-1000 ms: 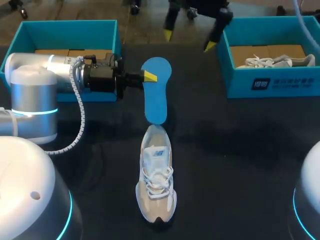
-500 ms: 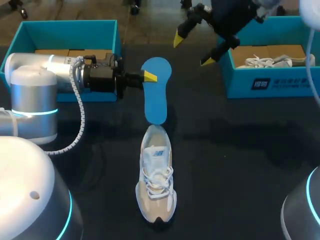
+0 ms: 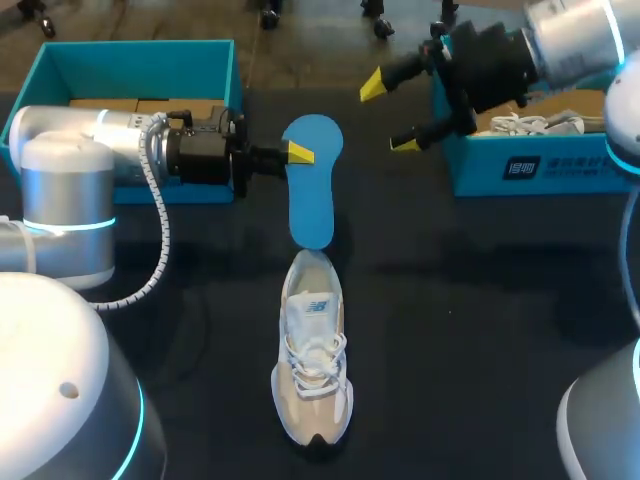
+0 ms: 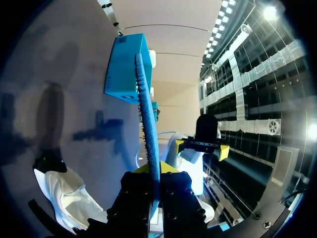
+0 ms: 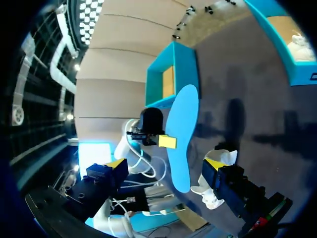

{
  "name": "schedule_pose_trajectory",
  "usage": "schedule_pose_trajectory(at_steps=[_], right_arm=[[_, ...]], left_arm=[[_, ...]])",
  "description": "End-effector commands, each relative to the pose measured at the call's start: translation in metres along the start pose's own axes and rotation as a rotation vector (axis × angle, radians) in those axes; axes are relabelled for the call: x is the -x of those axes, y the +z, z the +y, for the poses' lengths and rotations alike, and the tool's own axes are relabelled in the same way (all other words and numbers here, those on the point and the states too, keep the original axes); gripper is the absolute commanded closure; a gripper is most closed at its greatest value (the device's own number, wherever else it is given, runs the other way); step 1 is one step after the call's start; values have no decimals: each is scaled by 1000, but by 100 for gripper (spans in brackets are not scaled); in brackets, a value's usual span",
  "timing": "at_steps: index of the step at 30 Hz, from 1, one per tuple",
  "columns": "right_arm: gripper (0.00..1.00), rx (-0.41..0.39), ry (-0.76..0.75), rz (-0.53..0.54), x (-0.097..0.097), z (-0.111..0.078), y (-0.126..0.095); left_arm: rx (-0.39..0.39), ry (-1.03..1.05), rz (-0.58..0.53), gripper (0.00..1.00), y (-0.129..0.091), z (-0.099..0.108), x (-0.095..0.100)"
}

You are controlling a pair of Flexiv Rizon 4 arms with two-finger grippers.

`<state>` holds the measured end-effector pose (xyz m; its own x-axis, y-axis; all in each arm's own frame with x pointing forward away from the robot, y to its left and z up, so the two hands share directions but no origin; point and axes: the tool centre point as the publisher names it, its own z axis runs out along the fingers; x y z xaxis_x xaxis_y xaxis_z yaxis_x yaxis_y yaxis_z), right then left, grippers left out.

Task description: Take the shoe out of the shoebox, open the shoe tongue, remove and reinsert the insole, then place the shoe into the shoebox

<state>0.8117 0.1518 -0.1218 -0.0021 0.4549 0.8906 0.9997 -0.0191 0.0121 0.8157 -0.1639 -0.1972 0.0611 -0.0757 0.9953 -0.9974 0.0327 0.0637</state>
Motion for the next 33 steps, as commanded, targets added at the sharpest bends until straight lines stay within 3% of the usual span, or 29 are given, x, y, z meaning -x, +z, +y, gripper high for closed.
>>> schedule_pose_trajectory(at_steps=[1,8,17,22,24,25,33], right_arm=[[0,12,-7,345,9,-3,3],[0,12,-10,366,16,-4,3],[0,22,12,404,16,-3,4],[0,9,13,419,16,-3,4],[0,9,13,419,16,-3,4],[0,9,13,419,16,-3,4],[0,9,13,419,16,-3,4]], left_arm=[[-4,18,7,100,-2,-1,0],[-21,173,56,100,-12,-8,-10],[-29,589,121,100,-23,-17,-28],[-41,1005,172,100,-29,-17,-33],[12,1389,122,100,-28,-17,-23],[-20,1568,81,100,-27,-22,-17],[-20,1568,81,100,-27,-22,-17]])
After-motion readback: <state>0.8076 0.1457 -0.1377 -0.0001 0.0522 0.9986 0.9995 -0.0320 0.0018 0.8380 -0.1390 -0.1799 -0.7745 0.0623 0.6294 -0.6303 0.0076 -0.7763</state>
